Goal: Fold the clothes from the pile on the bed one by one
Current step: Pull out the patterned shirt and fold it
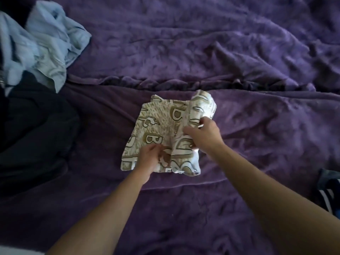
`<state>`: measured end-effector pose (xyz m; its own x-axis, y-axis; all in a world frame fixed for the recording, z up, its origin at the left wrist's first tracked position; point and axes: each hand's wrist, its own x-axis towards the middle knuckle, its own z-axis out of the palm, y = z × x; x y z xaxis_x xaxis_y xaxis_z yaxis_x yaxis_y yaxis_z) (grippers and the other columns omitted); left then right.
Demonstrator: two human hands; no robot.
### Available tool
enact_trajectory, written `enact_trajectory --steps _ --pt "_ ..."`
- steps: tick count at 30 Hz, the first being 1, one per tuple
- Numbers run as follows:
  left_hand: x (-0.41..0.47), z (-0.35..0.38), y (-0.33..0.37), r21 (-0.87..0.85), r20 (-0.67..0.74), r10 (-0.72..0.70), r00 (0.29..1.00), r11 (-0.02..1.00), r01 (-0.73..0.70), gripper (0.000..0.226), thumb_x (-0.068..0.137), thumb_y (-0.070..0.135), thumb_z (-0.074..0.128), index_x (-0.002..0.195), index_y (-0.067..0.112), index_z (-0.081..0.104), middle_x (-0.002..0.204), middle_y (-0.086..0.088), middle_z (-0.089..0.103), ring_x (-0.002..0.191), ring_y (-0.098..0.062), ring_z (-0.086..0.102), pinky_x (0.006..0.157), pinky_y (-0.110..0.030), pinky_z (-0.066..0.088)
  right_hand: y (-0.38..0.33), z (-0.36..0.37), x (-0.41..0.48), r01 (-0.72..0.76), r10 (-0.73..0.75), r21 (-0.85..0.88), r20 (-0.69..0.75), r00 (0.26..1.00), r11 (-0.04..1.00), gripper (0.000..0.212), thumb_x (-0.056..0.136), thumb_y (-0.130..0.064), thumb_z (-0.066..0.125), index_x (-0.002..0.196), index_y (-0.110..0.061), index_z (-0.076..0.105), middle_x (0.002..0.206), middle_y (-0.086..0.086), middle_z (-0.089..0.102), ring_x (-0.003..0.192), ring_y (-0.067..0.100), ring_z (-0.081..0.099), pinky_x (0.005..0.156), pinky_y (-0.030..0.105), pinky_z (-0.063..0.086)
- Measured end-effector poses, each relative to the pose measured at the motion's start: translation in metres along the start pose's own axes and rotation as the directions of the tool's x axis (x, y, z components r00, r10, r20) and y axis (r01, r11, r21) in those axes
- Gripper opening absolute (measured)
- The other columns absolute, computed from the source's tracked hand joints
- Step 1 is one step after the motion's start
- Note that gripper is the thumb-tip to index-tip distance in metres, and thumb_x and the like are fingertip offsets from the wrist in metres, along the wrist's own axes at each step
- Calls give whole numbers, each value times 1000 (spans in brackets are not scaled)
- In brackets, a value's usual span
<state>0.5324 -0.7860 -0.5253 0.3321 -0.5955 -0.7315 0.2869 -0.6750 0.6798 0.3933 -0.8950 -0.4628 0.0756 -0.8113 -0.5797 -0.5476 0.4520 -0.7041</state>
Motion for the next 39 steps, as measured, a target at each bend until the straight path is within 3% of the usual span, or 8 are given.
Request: enact_trajectory --steps 3,6,9,14,19,22,29,39 --pt "4 -66 1 2 -263 -4 965 1000 4 25 93 5 47 75 12 64 71 -14 66 66 -25 61 53 -25 44 -25 64 8 89 -67 -239 101 993 967 29 74 -37 68 97 -21 59 80 -1 70 62 15 69 63 33 58" --pt "10 -118 -8 132 -437 16 899 990 47 22 94 14 46 87 9 66 81 -19 69 81 -33 65 72 -36 49 -30 122 13 164 11 -469 349 937 868 37 79 -43 64 103 -15 62 88 6 70 80 24 70 76 36 58" --pt "14 -136 -12 319 -485 127 865 947 40 27 95 24 48 99 4 66 98 -20 69 97 -36 63 87 -42 49 -19 142 11 189 -15 -438 369 929 879 27 86 -35 61 106 -17 66 103 7 69 92 27 66 81 38 56" --pt "19 -90 -11 615 -251 300 920 784 -88 58 92 50 47 139 17 42 137 -13 46 125 -31 45 102 -44 37 30 87 9 298 -387 -513 -73 919 805 31 88 -28 57 120 -26 57 124 -2 55 114 22 50 80 35 45" --pt "43 -58 -19 811 -111 349 931 573 -118 73 94 57 37 152 23 9 146 -19 35 131 -36 37 100 -52 34 74 60 21 74 -133 -567 -64 989 821 73 87 -54 53 148 -35 17 156 5 22 132 33 40 94 48 44" --pt "45 -51 -28 796 -31 404 914 563 -222 71 96 47 42 153 21 9 132 -21 51 115 -41 51 90 -49 42 86 81 22 52 -64 -423 -13 998 905 79 88 -55 53 149 -42 5 150 8 34 118 34 53 89 42 44" --pt "14 -53 -11 671 33 532 846 615 -413 56 95 21 54 147 14 34 134 -14 57 113 -40 58 90 -45 48 76 80 -10 78 -111 -292 -98 989 953 65 93 -32 53 147 -44 19 116 11 66 96 34 64 83 38 50" --pt "-59 76 29 581 195 625 756 547 -603 50 93 15 58 141 14 44 134 -11 58 114 -36 58 89 -39 46 94 -78 -52 151 -246 -337 -260 934 929 56 90 -28 57 142 -36 39 124 5 65 106 30 62 83 37 49"
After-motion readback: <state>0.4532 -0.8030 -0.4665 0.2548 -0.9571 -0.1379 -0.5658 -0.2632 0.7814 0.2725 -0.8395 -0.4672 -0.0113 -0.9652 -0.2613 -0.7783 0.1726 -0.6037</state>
